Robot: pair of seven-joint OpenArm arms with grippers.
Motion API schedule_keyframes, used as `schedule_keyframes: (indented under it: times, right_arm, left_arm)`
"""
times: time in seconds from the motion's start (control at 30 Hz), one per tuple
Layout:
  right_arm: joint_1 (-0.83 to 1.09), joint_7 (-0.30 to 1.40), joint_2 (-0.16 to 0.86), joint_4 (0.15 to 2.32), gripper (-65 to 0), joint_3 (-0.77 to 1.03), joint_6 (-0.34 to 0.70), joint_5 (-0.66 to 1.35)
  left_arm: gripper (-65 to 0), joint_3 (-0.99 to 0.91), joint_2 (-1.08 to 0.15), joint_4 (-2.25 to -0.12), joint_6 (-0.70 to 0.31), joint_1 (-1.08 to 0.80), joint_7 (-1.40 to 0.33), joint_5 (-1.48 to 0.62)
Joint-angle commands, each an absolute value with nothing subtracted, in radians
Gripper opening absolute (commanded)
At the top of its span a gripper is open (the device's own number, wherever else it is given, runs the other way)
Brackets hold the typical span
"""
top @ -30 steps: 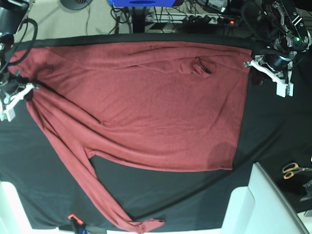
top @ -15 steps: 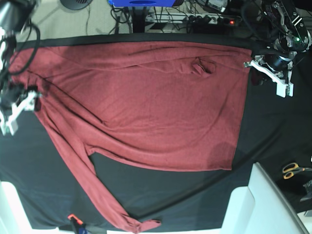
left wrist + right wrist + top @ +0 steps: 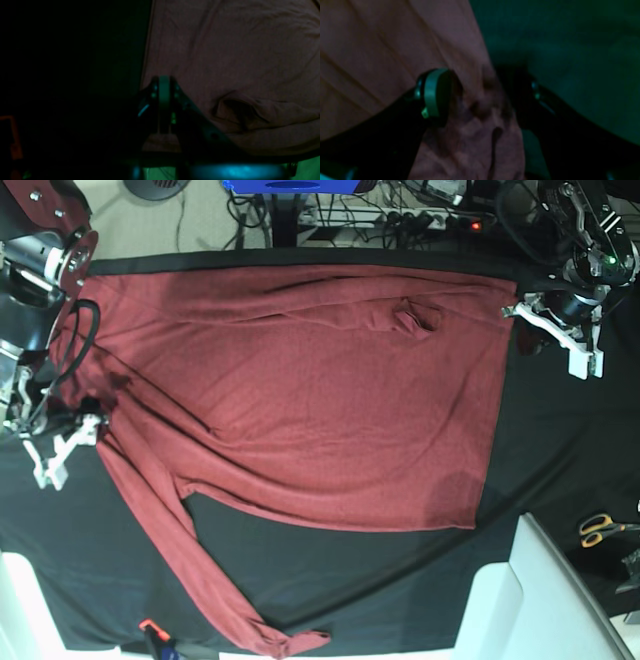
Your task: Fold the T-shirt properly
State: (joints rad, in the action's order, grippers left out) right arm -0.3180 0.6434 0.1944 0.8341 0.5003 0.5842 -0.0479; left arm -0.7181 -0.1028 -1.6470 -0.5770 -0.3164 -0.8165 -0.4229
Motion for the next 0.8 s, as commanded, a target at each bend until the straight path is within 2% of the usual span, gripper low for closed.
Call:
schedule_keyframes:
  times: [0.0, 0.27, 0.77]
  right_arm:
    - [-0.344, 0.615, 0.206, 0.834, -27.8, 0.504, 0.587, -0.054]
    - [-0.36, 0.53, 0.209, 0.74, -28.1, 0.506, 0.585, -0.061]
    - [-0.401, 0.527, 0.209, 0.734, -28.1, 0.506, 0.582, -0.061]
  left_arm:
    - [-65.0, -0.723, -0.116, -1.662, -0.581, -0.314, -0.796, -0.438]
    - [-65.0, -0.725, -0.117, -1.662, -0.581, -0.311, -0.796, -0.438]
    - [-65.0, -0.723, -0.117, -1.662, -0.581, -0.309, -0.796, -0.438]
